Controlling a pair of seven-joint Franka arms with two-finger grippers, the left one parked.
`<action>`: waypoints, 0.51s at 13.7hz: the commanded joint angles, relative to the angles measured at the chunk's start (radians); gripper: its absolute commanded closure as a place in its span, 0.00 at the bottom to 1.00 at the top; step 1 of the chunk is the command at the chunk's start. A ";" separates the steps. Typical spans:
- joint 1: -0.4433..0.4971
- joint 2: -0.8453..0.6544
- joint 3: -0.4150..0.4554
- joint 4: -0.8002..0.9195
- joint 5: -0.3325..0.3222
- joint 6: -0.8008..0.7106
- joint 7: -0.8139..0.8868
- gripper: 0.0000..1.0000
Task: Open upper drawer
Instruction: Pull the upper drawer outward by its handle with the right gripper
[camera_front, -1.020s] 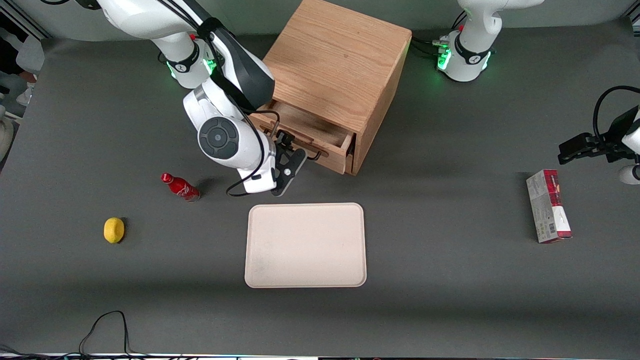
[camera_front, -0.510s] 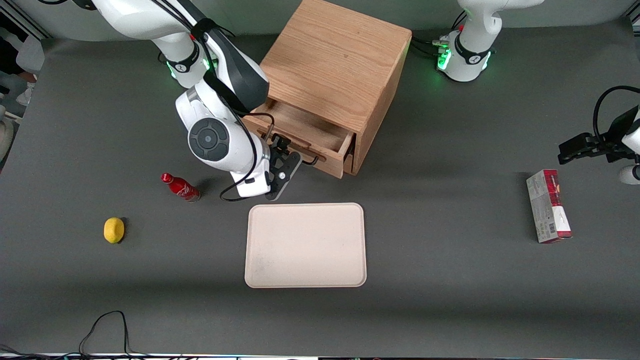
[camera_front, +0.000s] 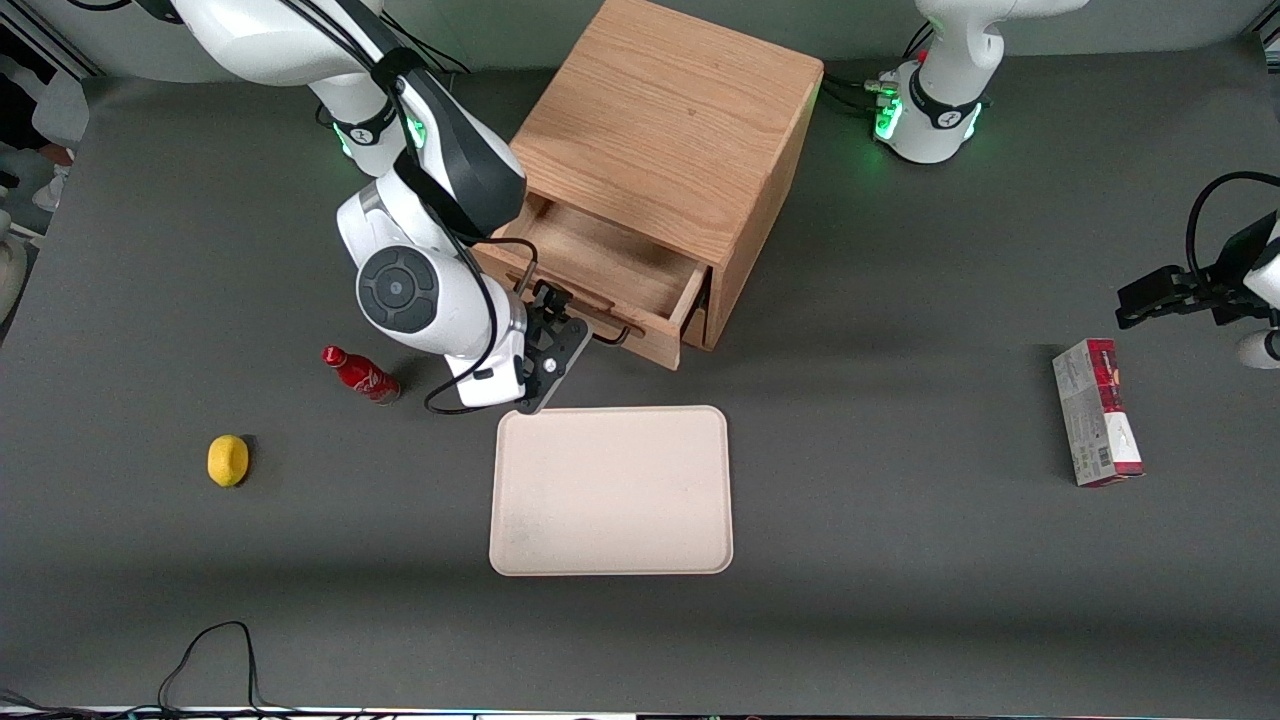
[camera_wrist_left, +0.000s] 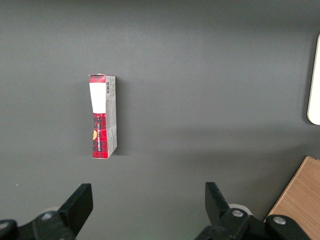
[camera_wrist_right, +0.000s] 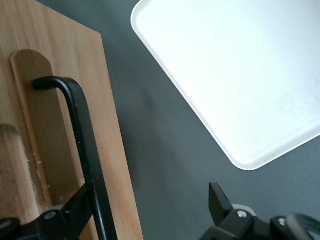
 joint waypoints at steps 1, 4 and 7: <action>-0.012 0.040 0.002 0.057 -0.012 -0.006 -0.021 0.00; -0.014 0.063 0.002 0.090 -0.010 -0.006 -0.021 0.00; -0.030 0.093 0.002 0.123 -0.010 -0.004 -0.022 0.00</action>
